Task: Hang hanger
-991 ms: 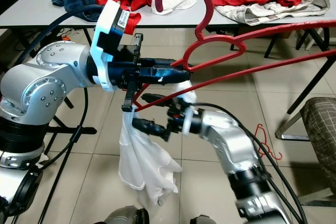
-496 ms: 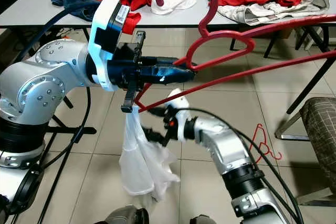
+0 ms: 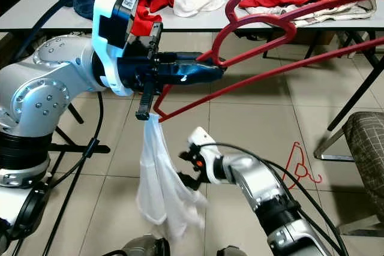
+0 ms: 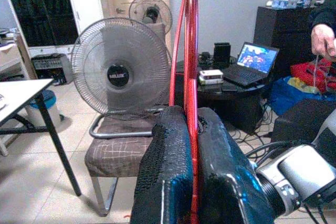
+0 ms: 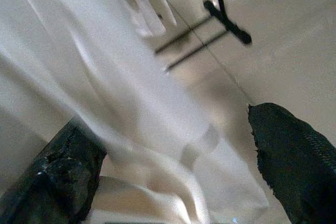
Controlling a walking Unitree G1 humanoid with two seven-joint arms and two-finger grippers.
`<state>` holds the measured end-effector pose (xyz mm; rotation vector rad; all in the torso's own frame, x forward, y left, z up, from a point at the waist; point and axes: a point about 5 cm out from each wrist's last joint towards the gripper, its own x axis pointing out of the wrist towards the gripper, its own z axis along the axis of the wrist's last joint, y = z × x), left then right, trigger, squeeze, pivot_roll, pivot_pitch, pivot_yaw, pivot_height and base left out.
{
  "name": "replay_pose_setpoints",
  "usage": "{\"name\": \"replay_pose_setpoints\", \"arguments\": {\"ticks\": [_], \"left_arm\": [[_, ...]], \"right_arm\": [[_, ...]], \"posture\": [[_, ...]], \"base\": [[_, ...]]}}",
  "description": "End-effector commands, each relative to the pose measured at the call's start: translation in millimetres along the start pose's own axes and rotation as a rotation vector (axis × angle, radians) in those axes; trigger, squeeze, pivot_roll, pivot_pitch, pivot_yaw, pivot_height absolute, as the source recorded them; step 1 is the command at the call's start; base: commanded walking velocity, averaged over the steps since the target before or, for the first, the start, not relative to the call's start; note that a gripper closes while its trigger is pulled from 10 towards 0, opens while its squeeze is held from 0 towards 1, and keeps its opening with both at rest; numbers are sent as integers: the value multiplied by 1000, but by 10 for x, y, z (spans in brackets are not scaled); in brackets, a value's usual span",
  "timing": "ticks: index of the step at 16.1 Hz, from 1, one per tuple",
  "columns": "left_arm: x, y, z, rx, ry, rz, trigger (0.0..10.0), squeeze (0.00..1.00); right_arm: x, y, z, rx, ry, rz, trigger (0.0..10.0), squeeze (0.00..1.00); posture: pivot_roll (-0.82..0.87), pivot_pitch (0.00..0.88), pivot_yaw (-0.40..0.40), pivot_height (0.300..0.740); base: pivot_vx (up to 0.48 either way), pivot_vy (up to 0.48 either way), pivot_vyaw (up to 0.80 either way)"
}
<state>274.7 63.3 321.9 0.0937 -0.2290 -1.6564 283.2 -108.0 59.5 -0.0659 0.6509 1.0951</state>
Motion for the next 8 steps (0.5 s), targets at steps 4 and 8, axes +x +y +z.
{"name": "replay_pose_setpoints", "arguments": {"ticks": [4,8], "left_arm": [[-106,52,158,76,-4,51,10000,0],[-173,116,157,84,7,83,10000,0]], "right_arm": [[-99,-40,-457,115,114,-73,0,0],[-244,-64,-674,180,127,-133,0,0]], "posture": [[94,101,83,740],[87,98,93,740]], "base": [[0,0,0],[0,0,0]]}}
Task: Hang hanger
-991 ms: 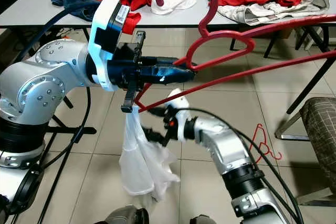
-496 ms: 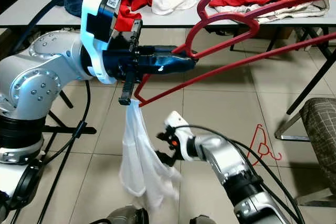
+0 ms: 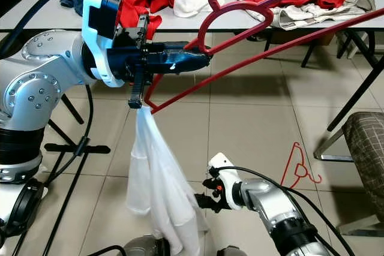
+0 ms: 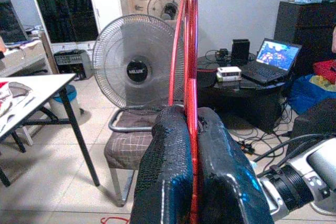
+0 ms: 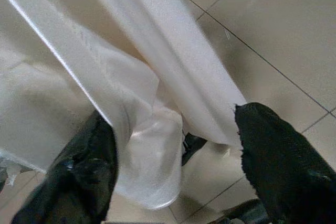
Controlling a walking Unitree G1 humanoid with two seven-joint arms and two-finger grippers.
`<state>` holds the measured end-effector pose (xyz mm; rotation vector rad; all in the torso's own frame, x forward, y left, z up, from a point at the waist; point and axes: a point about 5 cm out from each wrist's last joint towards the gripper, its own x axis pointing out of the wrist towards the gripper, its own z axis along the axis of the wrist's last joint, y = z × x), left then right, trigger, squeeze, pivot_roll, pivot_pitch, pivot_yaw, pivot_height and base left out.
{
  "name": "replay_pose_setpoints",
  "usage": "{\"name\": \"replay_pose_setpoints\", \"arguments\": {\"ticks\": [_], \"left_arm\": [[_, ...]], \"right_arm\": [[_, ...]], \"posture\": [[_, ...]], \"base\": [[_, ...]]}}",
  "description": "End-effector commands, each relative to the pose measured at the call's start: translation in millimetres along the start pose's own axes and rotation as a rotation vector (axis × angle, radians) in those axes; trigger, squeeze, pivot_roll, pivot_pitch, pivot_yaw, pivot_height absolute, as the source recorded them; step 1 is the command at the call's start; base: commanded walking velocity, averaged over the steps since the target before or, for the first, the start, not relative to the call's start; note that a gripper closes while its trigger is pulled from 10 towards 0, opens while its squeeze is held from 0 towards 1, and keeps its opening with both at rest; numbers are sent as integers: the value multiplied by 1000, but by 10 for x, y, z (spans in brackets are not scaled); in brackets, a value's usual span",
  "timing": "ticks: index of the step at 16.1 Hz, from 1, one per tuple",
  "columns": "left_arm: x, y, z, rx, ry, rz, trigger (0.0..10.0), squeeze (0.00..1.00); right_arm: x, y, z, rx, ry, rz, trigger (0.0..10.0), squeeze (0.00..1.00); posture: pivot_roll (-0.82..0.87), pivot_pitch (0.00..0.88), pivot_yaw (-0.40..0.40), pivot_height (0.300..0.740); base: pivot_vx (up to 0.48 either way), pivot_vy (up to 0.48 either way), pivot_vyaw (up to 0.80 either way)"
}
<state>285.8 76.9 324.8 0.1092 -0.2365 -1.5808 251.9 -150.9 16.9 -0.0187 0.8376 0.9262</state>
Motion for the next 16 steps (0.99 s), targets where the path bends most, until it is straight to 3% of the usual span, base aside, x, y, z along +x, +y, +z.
{"name": "replay_pose_setpoints", "arguments": {"ticks": [1,3,4,5,6,7,9,13,16], "left_arm": [[-36,25,139,65,-8,13,10000,0],[-31,22,147,67,-9,7,10000,0],[-24,11,148,65,-9,0,10000,0],[-20,-4,141,62,-9,-7,10000,0],[-17,-19,128,57,-7,-15,10000,0],[-13,-24,116,55,-5,-20,10000,0],[3,-18,111,54,-7,-25,10000,0],[38,-38,131,57,-15,-45,10000,0],[81,-119,109,38,-14,-99,10000,0]], "right_arm": [[-44,-30,-76,25,-2,-31,0,0],[-53,-16,3,-4,-83,-47,0,0],[-125,-13,308,-33,-312,-98,10000,0],[-257,-18,581,-24,-520,-139,10000,0],[-385,-5,778,-10,-661,-137,10000,620],[-461,26,886,-6,-730,-100,10000,1000],[-481,133,927,-85,-705,0,10000,1000],[-446,250,1010,-125,-704,68,10000,1000],[-452,192,1266,-149,-778,13,10000,1000]], "posture": [[90,98,96,740],[92,99,97,740],[98,100,95,740],[99,100,96,740],[99,100,99,740],[97,99,101,740],[93,95,102,740],[97,83,98,740],[98,80,100,740]], "base": [[0,0,0],[0,0,0],[0,0,0],[0,0,0],[0,0,0],[0,0,0],[0,0,0],[0,0,0],[0,0,0]]}}
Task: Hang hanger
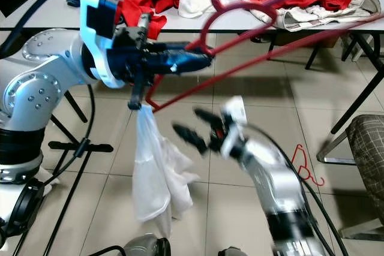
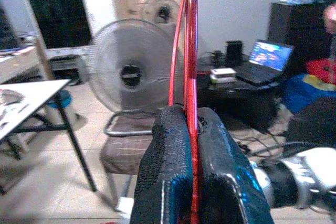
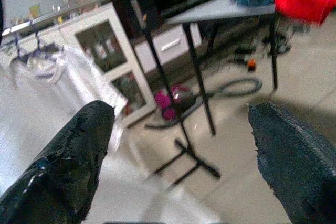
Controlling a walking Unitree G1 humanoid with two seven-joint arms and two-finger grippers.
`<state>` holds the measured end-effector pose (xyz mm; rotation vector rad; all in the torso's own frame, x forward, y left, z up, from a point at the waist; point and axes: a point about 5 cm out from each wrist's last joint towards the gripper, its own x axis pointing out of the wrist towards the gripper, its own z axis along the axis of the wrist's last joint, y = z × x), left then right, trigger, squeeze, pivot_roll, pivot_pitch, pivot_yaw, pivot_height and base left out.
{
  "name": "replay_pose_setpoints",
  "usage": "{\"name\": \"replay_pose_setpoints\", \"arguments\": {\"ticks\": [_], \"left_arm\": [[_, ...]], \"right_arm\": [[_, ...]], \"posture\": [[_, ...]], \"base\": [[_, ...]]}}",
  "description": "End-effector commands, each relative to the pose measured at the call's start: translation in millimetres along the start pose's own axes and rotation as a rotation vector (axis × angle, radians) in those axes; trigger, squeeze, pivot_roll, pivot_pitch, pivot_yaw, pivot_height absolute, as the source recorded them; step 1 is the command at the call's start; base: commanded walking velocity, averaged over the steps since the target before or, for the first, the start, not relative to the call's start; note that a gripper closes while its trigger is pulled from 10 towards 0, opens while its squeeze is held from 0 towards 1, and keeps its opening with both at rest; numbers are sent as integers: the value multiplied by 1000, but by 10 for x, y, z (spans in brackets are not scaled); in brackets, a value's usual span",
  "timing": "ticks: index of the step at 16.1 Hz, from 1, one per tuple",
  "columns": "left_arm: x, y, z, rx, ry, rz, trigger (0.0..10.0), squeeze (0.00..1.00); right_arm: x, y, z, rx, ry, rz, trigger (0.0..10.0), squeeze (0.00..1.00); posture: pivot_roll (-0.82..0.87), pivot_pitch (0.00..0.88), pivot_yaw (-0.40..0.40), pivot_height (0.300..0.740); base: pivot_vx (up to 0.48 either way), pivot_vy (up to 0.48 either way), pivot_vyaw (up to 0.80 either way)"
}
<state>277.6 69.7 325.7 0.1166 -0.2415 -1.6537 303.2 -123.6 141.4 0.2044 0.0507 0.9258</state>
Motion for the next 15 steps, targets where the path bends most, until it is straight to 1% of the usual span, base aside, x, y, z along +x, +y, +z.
{"name": "replay_pose_setpoints", "arguments": {"ticks": [1,3,5,6,7,9,11,13,15], "left_arm": [[18,-51,84,33,-8,-35,10000,0],[53,-83,80,29,-13,-57,10000,0],[61,-89,78,29,-14,-59,10000,0],[60,-94,75,29,-14,-60,10000,0],[60,-97,74,29,-13,-59,10000,0],[60,-101,72,27,-13,-58,10000,0],[59,-97,57,23,-13,-57,10000,0],[65,-86,24,16,-11,-53,10000,0],[60,-79,14,13,-8,-49,10000,0]], "right_arm": [[9,-40,18,-10,-6,-21,10000,1000],[95,-54,109,-41,13,46,10000,1000],[120,-12,121,-68,41,111,10000,1000],[128,44,123,-94,58,174,10000,788],[126,118,128,-118,66,252,10000,0],[131,152,151,-146,58,289,10000,0],[165,158,185,-144,35,289,10000,0],[213,250,234,-148,3,342,10000,0],[203,272,231,-157,5,361,10000,0]], "posture": [[98,77,101,740],[97,72,100,740],[97,66,98,740],[97,63,96,740],[98,59,92,740],[97,55,91,740],[95,55,93,740],[93,57,94,740],[93,58,93,740]], "base": [[0,0,0],[0,0,0],[0,0,0],[0,0,0],[0,0,0],[0,0,0],[0,0,0],[0,0,0],[0,0,0]]}}
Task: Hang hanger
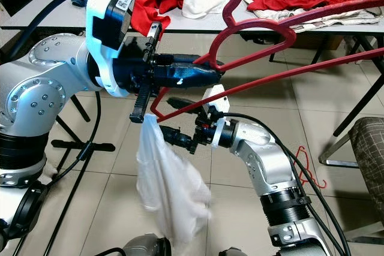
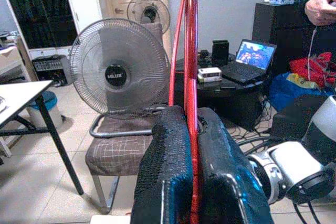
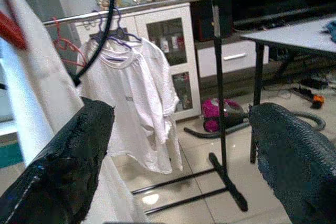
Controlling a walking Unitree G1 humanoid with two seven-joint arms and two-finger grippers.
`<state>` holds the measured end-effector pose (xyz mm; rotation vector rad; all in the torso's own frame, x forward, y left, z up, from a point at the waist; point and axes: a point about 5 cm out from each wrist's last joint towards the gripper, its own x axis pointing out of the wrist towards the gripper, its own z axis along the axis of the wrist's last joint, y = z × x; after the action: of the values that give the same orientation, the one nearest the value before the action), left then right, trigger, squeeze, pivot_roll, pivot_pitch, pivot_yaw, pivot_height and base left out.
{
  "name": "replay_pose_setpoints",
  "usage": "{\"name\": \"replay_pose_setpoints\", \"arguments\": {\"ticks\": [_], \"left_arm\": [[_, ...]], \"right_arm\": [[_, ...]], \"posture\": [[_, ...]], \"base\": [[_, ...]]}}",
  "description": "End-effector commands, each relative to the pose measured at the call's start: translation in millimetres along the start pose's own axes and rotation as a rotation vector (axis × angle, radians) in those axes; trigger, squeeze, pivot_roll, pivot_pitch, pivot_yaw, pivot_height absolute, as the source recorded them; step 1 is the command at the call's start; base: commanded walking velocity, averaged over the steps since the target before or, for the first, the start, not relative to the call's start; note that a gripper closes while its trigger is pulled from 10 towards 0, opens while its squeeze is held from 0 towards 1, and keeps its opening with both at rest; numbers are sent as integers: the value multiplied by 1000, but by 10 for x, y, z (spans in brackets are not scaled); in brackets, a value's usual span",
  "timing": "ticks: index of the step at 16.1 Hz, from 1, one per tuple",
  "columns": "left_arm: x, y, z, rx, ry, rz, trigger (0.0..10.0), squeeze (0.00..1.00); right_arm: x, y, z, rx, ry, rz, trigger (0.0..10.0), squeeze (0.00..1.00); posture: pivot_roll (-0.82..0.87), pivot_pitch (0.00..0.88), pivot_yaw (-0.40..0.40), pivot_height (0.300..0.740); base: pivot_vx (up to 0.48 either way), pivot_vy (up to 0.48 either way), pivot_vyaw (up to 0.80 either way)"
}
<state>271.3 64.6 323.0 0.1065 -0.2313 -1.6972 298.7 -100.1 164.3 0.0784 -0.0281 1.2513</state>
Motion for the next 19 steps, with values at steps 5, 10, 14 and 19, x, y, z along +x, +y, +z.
{"name": "replay_pose_setpoints", "arguments": {"ticks": [5,10,14,19], "left_arm": [[-40,1,0,22,7,18,10000,0],[-53,0,-61,7,18,32,10000,0],[-47,15,-72,0,15,40,10000,0],[-14,-13,-36,0,-6,31,10000,0]], "right_arm": [[-88,90,43,-11,-25,34,10000,0],[-155,179,51,10,-45,31,10000,0],[-149,214,33,28,-40,38,10000,0],[-63,140,-139,81,42,-27,10000,0]], "posture": [[91,60,90,740],[84,73,94,740],[86,87,92,740],[86,93,88,740]], "base": [[0,0,0],[0,0,0],[0,0,0],[0,0,0]]}}
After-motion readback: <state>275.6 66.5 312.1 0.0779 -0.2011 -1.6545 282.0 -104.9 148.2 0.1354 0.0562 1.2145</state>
